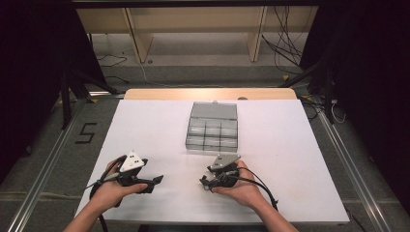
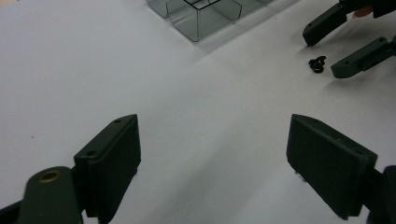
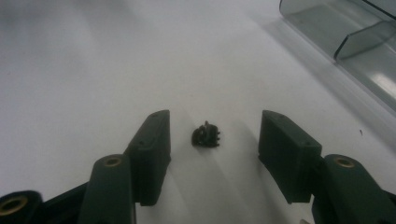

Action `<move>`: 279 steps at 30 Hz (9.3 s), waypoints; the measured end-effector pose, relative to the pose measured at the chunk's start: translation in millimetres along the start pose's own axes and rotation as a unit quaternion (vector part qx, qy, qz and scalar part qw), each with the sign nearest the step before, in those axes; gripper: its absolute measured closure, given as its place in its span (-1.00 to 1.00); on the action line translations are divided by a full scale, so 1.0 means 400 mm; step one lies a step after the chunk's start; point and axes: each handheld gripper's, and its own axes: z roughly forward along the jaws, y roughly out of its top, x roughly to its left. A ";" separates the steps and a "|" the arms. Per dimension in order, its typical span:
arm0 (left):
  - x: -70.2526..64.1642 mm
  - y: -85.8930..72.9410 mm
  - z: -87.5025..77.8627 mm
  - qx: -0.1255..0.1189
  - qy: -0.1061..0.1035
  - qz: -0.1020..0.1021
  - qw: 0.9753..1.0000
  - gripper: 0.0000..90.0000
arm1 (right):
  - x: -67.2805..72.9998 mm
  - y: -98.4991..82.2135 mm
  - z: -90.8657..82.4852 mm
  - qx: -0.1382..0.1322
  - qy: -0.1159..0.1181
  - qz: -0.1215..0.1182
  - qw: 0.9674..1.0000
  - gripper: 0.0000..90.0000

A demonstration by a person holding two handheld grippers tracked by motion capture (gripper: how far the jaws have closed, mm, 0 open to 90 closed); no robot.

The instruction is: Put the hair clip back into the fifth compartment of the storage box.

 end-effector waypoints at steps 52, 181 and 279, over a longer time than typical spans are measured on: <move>-0.004 0.002 0.000 -0.003 -0.002 0.003 1.000 -0.61 | -0.001 0.010 0.017 0.000 0.012 -0.003 1.000 0.79; 0.001 0.001 0.000 -0.001 0.003 0.004 1.000 -0.60 | -0.103 0.125 -0.071 -0.047 -0.065 0.032 0.996 0.79; 0.001 0.000 0.001 0.001 0.001 0.004 1.000 -0.60 | -0.202 0.164 -0.016 -0.011 -0.108 0.077 0.991 0.79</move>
